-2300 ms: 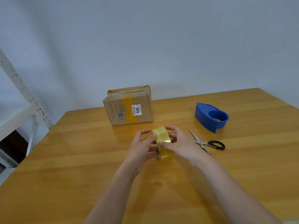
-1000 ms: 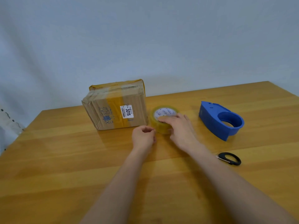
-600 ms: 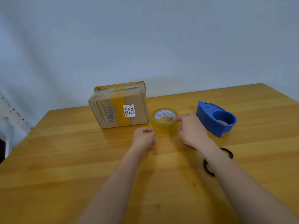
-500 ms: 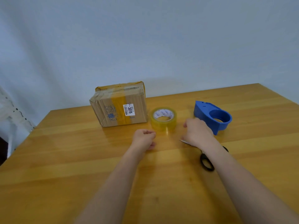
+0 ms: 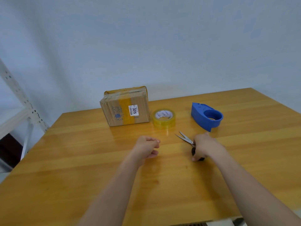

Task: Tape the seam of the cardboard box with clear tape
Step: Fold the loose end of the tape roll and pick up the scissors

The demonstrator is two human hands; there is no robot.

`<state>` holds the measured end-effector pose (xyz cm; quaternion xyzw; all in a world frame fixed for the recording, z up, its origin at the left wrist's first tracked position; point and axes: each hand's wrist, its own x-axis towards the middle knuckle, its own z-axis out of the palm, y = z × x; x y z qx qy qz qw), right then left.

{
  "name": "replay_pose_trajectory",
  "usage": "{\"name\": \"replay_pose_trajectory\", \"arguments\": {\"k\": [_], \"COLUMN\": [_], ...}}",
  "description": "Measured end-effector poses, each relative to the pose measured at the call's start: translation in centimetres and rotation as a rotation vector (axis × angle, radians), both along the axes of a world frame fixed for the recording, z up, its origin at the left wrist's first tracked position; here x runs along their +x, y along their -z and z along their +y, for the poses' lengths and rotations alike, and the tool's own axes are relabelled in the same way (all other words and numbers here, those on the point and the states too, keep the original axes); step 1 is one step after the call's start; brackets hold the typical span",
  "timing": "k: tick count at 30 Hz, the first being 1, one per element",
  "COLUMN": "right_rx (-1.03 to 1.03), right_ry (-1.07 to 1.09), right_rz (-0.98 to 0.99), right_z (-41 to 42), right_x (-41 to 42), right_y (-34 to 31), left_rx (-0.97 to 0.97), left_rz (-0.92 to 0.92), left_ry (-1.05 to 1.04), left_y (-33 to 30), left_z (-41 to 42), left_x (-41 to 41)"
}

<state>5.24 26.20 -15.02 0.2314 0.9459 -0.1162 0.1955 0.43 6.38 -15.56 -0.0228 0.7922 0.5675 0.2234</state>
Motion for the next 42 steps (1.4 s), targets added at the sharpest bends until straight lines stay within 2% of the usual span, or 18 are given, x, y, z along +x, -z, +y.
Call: {"name": "replay_pose_trajectory", "arguments": {"k": [10,16,19,26,31,34,42], "right_rx": [-0.065,-0.168,-0.191,-0.222,-0.283,-0.333,-0.333], "right_ry": [-0.242,-0.427,-0.501,-0.618,-0.615,-0.608,-0.602], "right_rz": [0.201,0.389,0.472,0.553,0.551,0.539,0.567], "right_z": [-3.8,-8.1,-10.0,-12.2,-12.4,-12.4,-12.5], "right_x": [-1.3,-4.5,-6.9,-12.1,-13.5,-13.5,-13.5], "right_y": [0.3,1.3,1.8,2.7,3.8,4.4,5.5], "left_rx": [-0.051,-0.02,0.0,-0.2,-0.347,-0.419,-0.433], "left_rz": [-0.027,0.057,0.142,0.301,0.333,0.326,0.305], "left_ry": [-0.057,-0.284,-0.315,-0.056,0.066,0.107,0.114], "left_y": [0.6,1.6,2.2,3.9,3.8,4.1,4.8], "left_z": [-2.3,-5.4,-6.6,-7.9,-8.0,-7.8,-7.6], "left_x": [-0.2,-2.4,-3.3,-5.5,-7.2,-7.8,-8.6]}}
